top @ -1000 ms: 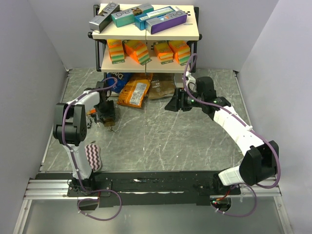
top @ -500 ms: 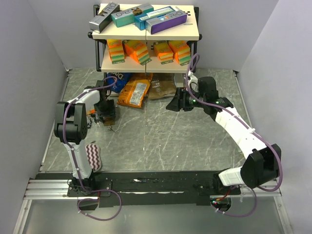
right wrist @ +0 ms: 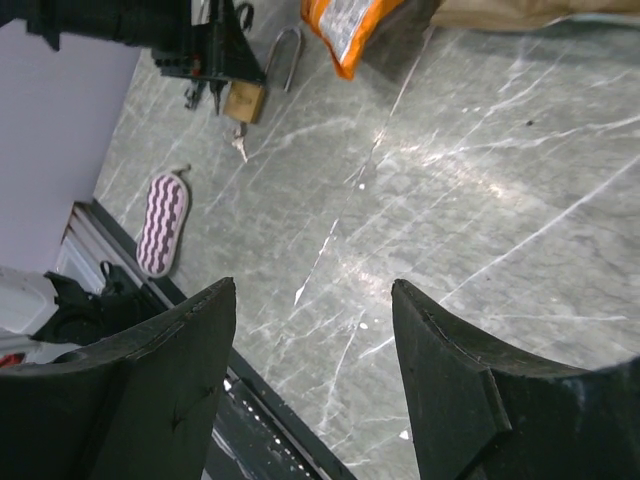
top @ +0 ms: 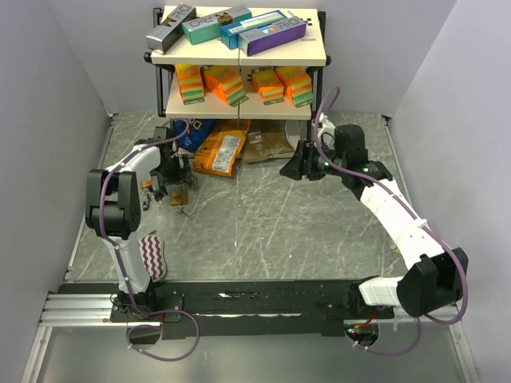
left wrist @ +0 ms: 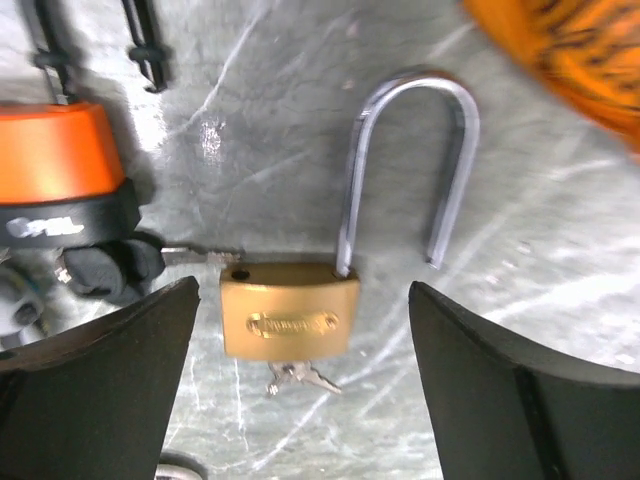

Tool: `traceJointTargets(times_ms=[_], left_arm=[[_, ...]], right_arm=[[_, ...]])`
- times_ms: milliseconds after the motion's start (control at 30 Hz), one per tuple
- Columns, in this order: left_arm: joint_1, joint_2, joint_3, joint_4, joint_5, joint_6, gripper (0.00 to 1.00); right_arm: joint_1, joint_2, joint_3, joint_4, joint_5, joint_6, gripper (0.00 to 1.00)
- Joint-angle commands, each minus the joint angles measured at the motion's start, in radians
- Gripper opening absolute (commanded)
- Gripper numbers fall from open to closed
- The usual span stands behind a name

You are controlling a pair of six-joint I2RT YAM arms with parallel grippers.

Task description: Unlock with the key

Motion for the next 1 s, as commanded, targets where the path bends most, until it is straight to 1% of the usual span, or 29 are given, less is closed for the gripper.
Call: traceJointTargets(times_ms=[0,33,133,267,300,367,400,533,667,700,800,967], left_arm=[[0.003,-0.156,0.024,0.052,0.047,0.011,0.92],[0.003,-0.176,0.013,0.065,0.05,0.008,0.96],[0.003,-0.265,-0.001,0.112,0.059,-0.003,0.99],[0.003,-0.395,-0.034,0.189,0.035,-0.037,0.99],[0.003,-0.457,-0.063,0.234,0.024,-0.046,1.0],[0.003,-0.528,-0.097,0.294,0.003,-0.069,0.99],[0.003,-0.597,-0.132,0.359,-0.002,-0.077,0.97],[0.003,-0.755,-0.191,0.478,-0.002,-0.085,0.96],[0.003,-0.861,-0.2,0.497,-0.002,-0.08,0.96],[0.003,-0.907,-0.209,0.505,-0.029,-0.08,0.96],[0.003,-0.978,-0.225,0.525,-0.059,-0.081,0.96],[0.003,-1.016,-0.223,0.502,-0.091,-0.095,0.96]], right_arm=[[-0.076,-0.084,-0.017,0.022,-0.003,0.024,0.7],[-0.09,-0.094,-0.025,0.027,-0.002,0.03,0.7],[-0.143,-0.12,-0.029,0.003,0.006,0.016,0.71],[-0.193,-0.158,-0.035,-0.02,0.031,0.008,0.71],[-0.206,-0.173,-0.031,-0.028,0.041,0.001,0.71],[-0.21,-0.189,-0.019,-0.054,0.08,-0.013,0.71],[-0.21,-0.204,-0.003,-0.066,0.093,-0.034,0.72],[-0.21,-0.239,0.037,-0.109,0.164,-0.085,0.72],[-0.21,-0.29,0.021,-0.086,0.213,-0.105,0.72],[-0.211,-0.311,0.0,-0.062,0.225,-0.104,0.72],[-0.211,-0.351,-0.046,-0.007,0.239,-0.094,0.72],[-0.21,-0.375,-0.078,0.038,0.262,-0.088,0.73]])
